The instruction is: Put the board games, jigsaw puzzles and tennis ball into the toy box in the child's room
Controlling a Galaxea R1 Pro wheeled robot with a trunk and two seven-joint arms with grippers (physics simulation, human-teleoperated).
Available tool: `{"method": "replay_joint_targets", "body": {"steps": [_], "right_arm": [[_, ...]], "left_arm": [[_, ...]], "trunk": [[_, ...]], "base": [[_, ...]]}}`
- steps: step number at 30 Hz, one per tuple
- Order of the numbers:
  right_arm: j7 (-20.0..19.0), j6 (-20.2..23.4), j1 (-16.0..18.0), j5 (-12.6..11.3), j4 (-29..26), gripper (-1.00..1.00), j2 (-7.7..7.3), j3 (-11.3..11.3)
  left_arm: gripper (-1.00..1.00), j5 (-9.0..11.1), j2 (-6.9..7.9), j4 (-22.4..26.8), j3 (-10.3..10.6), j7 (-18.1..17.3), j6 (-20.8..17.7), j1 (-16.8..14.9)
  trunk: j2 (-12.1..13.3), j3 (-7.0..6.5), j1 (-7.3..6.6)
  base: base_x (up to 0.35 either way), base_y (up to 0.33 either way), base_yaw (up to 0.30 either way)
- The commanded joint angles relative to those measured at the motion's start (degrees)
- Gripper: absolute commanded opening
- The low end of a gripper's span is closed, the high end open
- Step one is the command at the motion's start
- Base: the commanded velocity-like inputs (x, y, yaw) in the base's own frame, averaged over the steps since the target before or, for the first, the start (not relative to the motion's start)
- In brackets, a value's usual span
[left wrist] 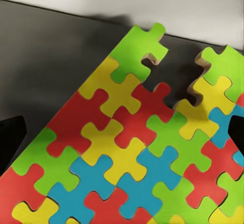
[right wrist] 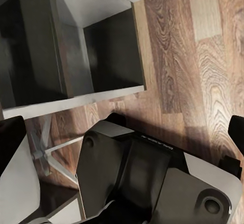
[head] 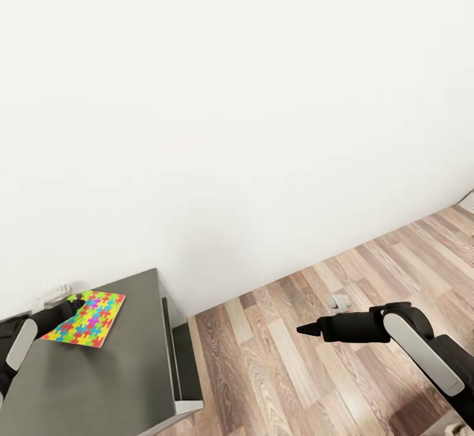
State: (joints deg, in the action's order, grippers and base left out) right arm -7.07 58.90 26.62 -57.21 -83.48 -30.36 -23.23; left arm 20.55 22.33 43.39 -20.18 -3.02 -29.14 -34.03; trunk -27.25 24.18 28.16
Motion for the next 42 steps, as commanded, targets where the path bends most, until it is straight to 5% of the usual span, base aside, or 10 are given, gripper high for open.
{"method": "replay_joint_targets", "body": {"steps": [1, 42], "right_arm": [[-0.6, 0.1, 0.1, 0.6, 0.0, 1.0, -0.05, -0.1], [-0.5, 0.1, 0.1, 0.6, 0.0, 1.0, 0.11, -0.1]], "left_arm": [[1.0, 0.9, -0.07, -4.0, -0.1, -0.4, -0.4, 0.0], [1.0, 0.9, -0.63, -3.9, -0.1, -0.4, -0.4, 0.0]], "trunk": [[-0.1, 0.09, 0.04], [-0.1, 0.09, 0.04]], "base": [[0.0, 0.0, -0.055], [-0.125, -0.133, -0.035]]}}
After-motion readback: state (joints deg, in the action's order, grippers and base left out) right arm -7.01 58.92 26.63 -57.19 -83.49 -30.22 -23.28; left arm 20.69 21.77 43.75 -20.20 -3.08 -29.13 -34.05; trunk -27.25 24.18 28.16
